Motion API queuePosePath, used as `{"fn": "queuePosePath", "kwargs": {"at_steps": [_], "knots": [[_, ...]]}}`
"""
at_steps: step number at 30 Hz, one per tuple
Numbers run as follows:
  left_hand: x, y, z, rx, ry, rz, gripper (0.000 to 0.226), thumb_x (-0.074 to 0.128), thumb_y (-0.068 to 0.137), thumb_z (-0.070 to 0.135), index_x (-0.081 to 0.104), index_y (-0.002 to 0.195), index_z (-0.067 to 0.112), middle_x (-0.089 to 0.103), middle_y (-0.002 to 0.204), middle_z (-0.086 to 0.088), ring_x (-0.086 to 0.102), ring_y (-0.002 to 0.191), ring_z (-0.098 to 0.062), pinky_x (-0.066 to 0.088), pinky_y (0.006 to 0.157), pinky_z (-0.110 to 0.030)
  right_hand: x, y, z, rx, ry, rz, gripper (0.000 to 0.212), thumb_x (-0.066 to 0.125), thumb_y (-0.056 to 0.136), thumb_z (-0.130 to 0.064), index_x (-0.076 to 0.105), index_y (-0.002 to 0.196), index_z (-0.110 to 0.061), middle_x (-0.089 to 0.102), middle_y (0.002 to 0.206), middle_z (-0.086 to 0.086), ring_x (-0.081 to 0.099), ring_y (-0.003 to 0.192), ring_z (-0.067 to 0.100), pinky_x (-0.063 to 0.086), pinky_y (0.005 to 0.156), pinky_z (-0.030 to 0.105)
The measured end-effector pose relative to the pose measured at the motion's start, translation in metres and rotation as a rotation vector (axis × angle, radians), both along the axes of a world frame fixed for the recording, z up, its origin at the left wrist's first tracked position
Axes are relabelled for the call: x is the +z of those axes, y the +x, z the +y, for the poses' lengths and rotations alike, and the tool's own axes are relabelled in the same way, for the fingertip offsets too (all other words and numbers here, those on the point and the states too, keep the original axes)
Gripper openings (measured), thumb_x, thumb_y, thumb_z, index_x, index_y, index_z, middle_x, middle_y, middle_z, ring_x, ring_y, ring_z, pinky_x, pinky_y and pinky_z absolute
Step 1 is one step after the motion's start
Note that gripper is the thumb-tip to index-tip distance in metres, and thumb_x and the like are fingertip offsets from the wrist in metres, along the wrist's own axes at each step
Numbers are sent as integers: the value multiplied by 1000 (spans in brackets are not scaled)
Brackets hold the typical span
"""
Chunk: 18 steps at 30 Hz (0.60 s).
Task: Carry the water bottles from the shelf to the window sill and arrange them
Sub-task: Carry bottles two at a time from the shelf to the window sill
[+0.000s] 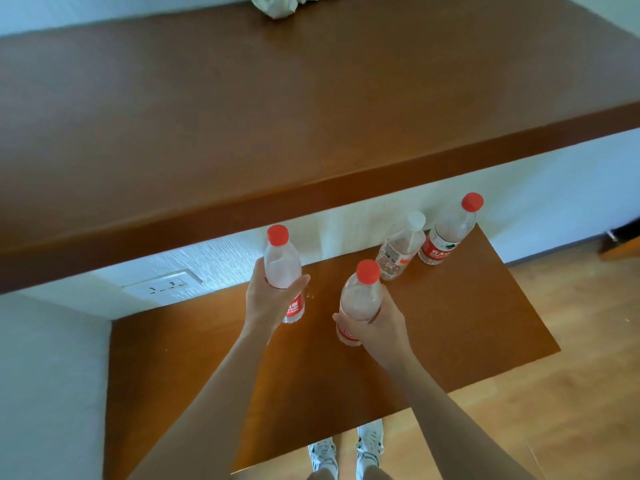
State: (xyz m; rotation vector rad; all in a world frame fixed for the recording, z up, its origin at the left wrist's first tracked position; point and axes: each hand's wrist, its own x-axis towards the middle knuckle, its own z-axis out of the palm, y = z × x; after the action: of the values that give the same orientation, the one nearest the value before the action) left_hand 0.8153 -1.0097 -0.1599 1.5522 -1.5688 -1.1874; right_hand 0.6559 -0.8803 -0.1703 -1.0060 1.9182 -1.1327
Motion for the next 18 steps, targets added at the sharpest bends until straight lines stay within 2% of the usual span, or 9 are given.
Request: {"fn": "queuePosePath", "kwargs": {"at_steps": [2,4,5,6,9,11,13,15,18], "knots": [[15,1,11,-15,-42,39,61,84,75,37,48,124,34,58,108,10,60,99,-13,51,81,-26,15,-4,0,-16,-37,-12,77,87,71,-47,43,134,-37,61,119,-18,61,111,8,55,85,15],[32,0,26,-31,-90,97,55,81,72,43,47,115,41,58,104,14,61,98,-2,50,66,-8,32,-7,2,-38,-83,-20,78,86,71,-52,41,134,-43,59,120,-24,59,114,3,52,83,10],[39,-1,34,-43,-101,116,54,80,71,44,46,113,44,57,103,17,61,98,0,48,61,-5,40,-7,4,-48,-104,-28,79,84,70,-55,40,135,-45,58,121,-26,58,115,2,51,85,11],[45,-2,41,-57,-108,128,55,81,71,43,45,113,46,57,104,18,61,99,-4,48,60,-6,48,-8,5,-57,-122,-36,80,83,69,-59,39,135,-47,57,122,-28,58,116,2,49,87,11],[59,-1,59,-77,-147,137,60,81,71,44,45,119,43,58,109,15,61,102,-13,46,73,-11,68,-5,11,-78,-165,-63,85,80,66,-65,37,137,-51,54,125,-34,56,119,1,44,88,10],[65,1,68,-62,-178,137,57,76,68,48,45,116,44,57,107,20,61,99,-10,46,68,-8,74,1,14,-83,-179,-83,87,79,64,-67,36,138,-51,54,126,-32,56,121,3,45,89,12],[70,5,74,-43,-212,128,55,77,68,50,45,113,45,55,105,23,61,96,-7,45,63,-5,80,9,15,-80,-187,-92,80,78,63,-68,36,130,-62,54,120,-39,56,117,-4,46,84,8],[71,14,78,-16,-241,123,56,79,69,52,44,113,48,53,104,27,60,93,-4,44,59,-1,83,16,13,-41,-187,-105,70,81,67,-61,37,121,-67,56,114,-39,56,113,-9,47,72,3],[72,32,83,68,-228,133,59,78,67,51,42,114,53,53,104,27,59,95,-3,43,60,3,86,24,6,48,-187,-144,64,86,72,-46,43,120,-56,59,114,-28,60,108,-2,49,68,5]]}}
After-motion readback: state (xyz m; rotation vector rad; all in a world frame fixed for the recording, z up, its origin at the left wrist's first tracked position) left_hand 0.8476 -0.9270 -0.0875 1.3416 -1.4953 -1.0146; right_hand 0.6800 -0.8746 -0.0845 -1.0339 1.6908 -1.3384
